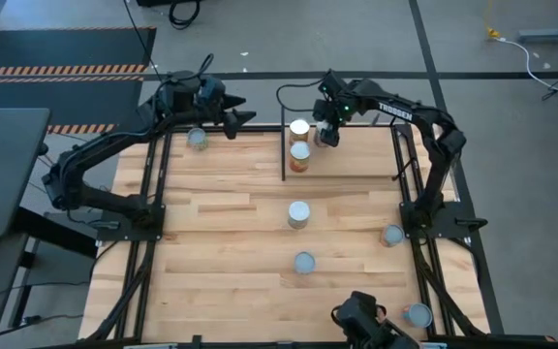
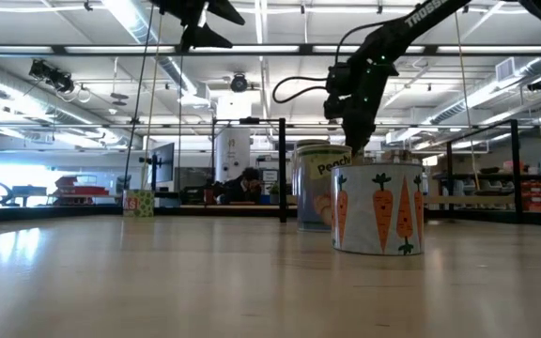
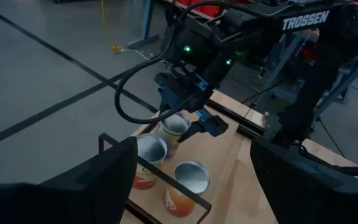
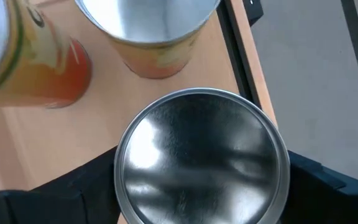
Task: Pick and place cans onto a shelf
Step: Put the bottom canned peaches on the shelf, then put the canned peaches and aligned with the other canned peaches on the shelf
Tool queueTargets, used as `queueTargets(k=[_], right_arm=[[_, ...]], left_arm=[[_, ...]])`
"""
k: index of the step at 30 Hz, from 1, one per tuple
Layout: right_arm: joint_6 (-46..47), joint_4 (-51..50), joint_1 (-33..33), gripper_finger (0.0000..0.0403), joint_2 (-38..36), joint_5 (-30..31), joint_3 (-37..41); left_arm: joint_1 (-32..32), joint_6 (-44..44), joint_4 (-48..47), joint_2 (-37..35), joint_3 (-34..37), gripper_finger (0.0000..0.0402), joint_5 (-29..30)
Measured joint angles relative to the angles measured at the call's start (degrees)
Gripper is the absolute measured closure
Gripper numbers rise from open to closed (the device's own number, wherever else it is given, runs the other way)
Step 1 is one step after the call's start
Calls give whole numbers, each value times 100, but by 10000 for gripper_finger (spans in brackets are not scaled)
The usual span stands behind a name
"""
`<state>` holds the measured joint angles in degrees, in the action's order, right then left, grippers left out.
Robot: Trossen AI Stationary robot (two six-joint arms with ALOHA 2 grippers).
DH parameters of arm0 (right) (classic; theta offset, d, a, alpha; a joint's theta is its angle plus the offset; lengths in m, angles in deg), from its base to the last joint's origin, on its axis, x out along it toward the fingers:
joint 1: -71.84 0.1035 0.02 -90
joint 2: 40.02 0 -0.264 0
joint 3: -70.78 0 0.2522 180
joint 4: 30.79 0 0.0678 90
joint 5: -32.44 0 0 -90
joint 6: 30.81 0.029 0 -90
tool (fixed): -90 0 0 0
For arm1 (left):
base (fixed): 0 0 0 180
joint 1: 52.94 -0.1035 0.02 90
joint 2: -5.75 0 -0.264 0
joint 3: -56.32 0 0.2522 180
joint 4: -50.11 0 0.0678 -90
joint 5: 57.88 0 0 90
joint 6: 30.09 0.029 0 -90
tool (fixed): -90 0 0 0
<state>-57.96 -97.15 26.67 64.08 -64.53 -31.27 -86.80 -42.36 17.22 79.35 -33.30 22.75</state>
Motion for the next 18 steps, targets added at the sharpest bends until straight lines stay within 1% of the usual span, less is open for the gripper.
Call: queueTargets(k=[5,9,14,18], right_arm=[[-1,33,0,41,2,40,0],[0,35,21,28,-114,47,0],[369,37,193,24,-571,335,0],[822,48,651,24,-1139,528,-4]], left_arm=[[2,-58,-116,-55,-1,84,0],[91,-152,-246,-240,-2,84,-188],[427,-117,-627,-524,-2,84,-211],[786,-164,-1086,-728,-2,84,-191]])
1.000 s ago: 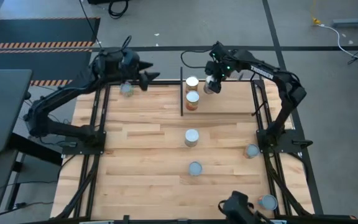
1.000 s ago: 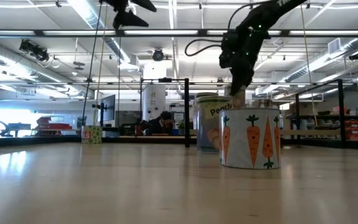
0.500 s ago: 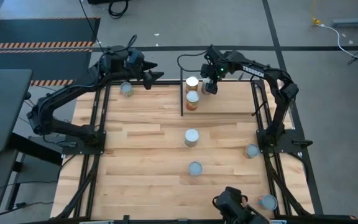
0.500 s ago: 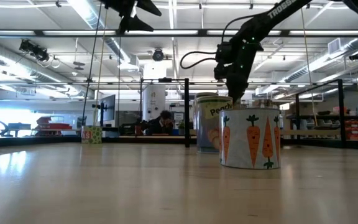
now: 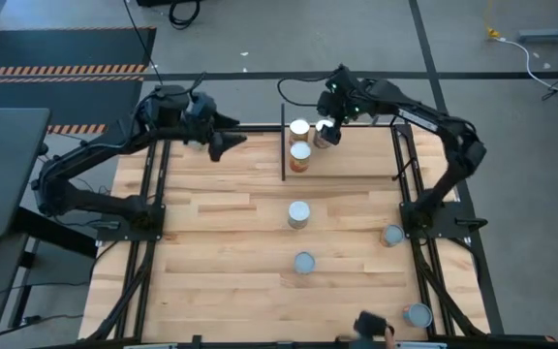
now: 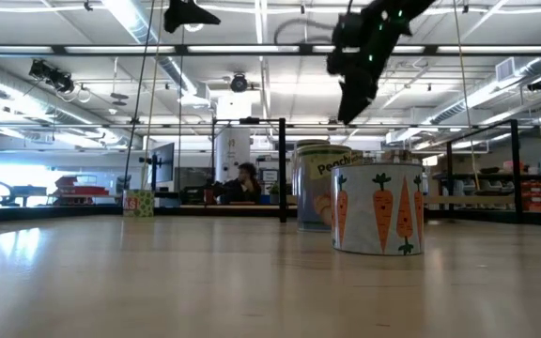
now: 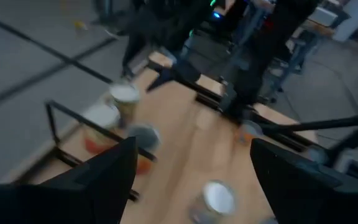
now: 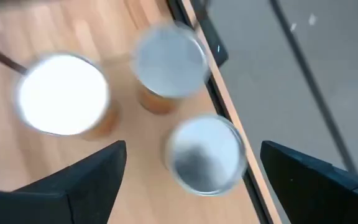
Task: Pick and place cans onto a shelf
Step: Put the canned peaches and aligned with the other canned peaches on the shelf
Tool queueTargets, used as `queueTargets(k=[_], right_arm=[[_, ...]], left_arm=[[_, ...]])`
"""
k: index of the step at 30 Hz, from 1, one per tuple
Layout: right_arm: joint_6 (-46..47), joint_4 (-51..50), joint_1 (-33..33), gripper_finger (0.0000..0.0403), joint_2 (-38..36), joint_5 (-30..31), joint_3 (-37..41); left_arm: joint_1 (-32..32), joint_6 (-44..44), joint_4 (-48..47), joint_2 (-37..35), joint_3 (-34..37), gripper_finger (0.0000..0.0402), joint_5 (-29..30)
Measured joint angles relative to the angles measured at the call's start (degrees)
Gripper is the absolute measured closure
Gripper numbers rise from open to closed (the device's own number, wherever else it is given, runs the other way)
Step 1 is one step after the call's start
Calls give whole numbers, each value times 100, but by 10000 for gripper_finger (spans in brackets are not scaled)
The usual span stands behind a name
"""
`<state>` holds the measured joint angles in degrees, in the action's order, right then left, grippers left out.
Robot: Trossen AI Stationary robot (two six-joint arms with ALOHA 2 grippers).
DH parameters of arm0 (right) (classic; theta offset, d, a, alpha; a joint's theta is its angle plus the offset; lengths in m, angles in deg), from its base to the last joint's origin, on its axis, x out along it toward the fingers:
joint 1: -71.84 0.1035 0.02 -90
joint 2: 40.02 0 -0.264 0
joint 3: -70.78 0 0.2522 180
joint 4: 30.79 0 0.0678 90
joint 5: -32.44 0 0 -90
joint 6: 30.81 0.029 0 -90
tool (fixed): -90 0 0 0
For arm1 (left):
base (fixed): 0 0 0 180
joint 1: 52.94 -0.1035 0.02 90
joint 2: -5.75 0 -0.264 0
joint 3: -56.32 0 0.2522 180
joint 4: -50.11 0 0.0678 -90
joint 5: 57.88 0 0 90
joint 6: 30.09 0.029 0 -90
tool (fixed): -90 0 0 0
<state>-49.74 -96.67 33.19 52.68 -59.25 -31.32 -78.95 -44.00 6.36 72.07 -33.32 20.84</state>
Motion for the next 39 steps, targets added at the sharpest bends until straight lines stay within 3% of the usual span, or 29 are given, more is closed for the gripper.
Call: queueTargets(k=[5,10,16,22,29,39], right_arm=[[517,-143,1325,24,-408,669,0],[1360,-262,2826,20,-372,666,0],[1827,-354,4011,4,-108,601,103],[1797,-296,4081,3,671,376,109],[1730,-514,3835,3,1408,118,15],[1253,-429,3696,3,1421,117,-44]], left_arm=[[636,-342,-748,-267,0,84,8],[1550,-239,-1661,-351,0,84,343],[2619,-368,-2149,-350,207,84,1312],[3371,-532,-2167,-345,728,84,2083],[3784,-1181,-1814,-343,1296,97,2193],[3870,-1097,-1448,-340,1631,108,2224]])
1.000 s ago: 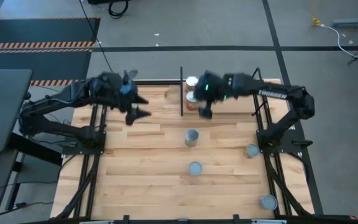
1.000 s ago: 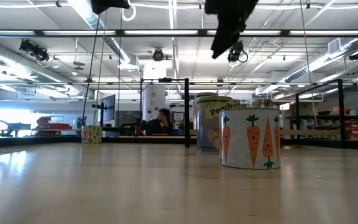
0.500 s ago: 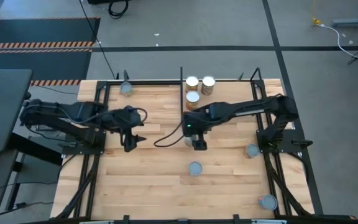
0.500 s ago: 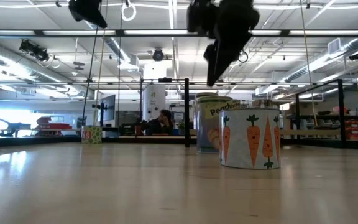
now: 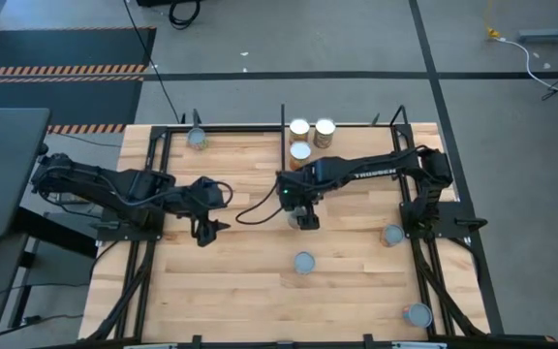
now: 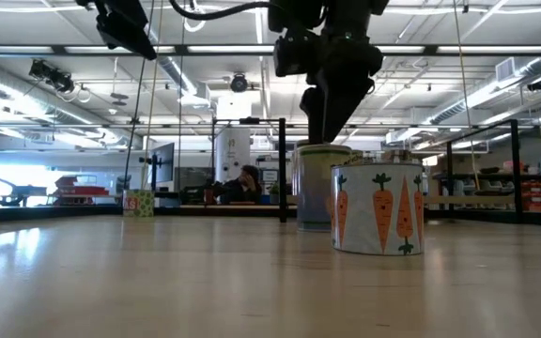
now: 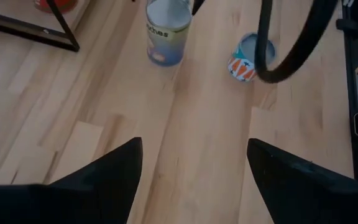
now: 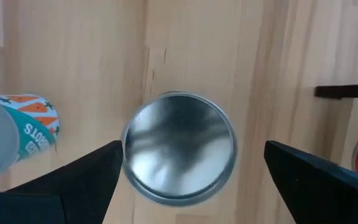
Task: Pick and place cans onto a shelf
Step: Put the canned peaches and aligned with the other canned peaches on the shelf
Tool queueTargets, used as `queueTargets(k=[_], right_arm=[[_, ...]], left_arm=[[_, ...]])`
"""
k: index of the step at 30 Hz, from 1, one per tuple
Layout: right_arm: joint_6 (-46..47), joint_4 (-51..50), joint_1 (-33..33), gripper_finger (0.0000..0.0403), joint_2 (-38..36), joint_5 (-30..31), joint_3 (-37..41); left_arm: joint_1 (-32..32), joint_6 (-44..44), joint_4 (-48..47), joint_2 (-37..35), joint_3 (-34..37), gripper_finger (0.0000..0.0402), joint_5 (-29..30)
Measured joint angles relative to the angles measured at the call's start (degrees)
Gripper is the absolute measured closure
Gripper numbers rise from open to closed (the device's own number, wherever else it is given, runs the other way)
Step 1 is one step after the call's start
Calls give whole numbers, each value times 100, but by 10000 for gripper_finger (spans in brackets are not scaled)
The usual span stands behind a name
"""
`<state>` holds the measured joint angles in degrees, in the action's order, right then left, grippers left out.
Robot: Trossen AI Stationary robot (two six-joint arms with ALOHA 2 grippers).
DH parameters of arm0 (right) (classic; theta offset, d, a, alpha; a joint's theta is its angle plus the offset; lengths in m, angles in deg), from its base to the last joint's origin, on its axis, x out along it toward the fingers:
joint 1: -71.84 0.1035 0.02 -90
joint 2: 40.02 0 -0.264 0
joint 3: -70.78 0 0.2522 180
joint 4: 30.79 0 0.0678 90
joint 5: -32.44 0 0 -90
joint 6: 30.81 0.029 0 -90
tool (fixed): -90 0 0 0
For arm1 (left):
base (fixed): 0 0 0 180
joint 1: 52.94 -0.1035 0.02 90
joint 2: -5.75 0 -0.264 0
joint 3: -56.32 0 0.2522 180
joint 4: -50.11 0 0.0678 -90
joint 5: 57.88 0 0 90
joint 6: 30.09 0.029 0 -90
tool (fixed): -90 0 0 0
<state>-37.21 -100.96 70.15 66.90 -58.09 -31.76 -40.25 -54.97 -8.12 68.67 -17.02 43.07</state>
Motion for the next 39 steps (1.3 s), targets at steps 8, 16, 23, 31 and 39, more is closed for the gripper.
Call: queueTargets(k=[8,16,23,31,39], right_arm=[[-162,199,-40,3,189,-322,0],[-233,193,-46,4,675,-370,9],[-302,148,0,62,668,14,1],[415,-795,-135,98,-289,-160,-133],[882,-1576,-1257,98,-1252,997,-121]], left_arm=[[0,-39,8,0,0,108,-23],[9,-42,-18,0,0,108,-109],[-47,153,-14,-34,-33,108,-113],[-373,638,-355,-81,-1176,108,51],[-671,1415,487,-70,-1988,108,550]])
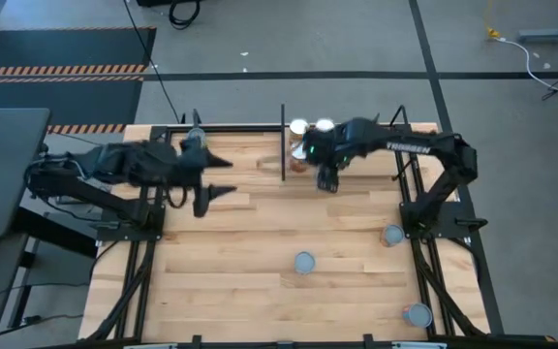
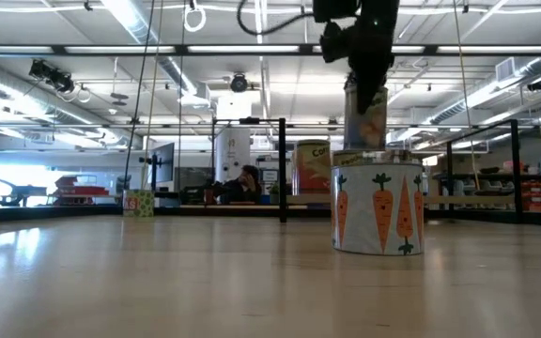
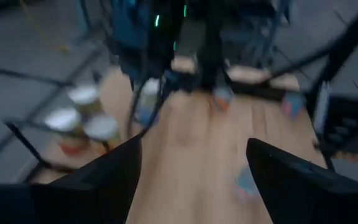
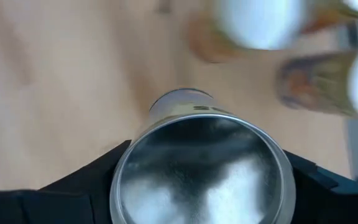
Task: Pick and place cans onto a shelf
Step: Put the canned peaches and aligned with the other canned peaches on the shelf
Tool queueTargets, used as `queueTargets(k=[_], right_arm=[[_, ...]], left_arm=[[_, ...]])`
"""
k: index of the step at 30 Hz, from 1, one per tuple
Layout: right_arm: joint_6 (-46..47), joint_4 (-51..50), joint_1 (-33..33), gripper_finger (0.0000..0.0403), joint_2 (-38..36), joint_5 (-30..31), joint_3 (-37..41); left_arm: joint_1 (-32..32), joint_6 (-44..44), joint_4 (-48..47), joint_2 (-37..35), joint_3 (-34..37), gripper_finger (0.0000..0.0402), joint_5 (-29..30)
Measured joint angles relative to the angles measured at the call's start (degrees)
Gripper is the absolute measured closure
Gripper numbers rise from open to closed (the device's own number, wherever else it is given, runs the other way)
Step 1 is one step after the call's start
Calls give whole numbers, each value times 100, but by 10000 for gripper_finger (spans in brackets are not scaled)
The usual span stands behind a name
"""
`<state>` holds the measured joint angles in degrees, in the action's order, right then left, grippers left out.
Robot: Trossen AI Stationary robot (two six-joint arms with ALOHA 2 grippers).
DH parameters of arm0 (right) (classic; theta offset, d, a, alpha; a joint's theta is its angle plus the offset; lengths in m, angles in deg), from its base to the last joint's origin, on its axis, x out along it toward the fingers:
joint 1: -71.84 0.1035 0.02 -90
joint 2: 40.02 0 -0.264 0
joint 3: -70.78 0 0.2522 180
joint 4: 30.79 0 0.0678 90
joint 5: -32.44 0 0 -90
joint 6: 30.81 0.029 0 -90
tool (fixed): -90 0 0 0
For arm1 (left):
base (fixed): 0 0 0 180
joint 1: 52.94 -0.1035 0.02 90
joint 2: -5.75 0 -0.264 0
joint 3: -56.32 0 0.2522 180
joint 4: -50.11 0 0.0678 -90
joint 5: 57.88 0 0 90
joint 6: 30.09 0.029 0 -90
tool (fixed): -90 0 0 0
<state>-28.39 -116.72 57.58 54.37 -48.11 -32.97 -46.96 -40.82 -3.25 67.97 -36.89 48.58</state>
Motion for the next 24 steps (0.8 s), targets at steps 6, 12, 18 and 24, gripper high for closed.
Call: queueTargets(k=[6,12,18,24], right_arm=[[-259,389,-1096,98,74,-286,16],[-452,623,-1537,98,568,-502,18],[-629,614,-1517,98,787,-518,23],[-520,798,-1563,48,850,-542,23]], left_arm=[[-835,272,61,51,-645,108,41],[-1299,229,1,52,-638,108,-106],[-1307,399,45,116,-633,108,-110],[-1330,395,45,107,-633,108,-102]])
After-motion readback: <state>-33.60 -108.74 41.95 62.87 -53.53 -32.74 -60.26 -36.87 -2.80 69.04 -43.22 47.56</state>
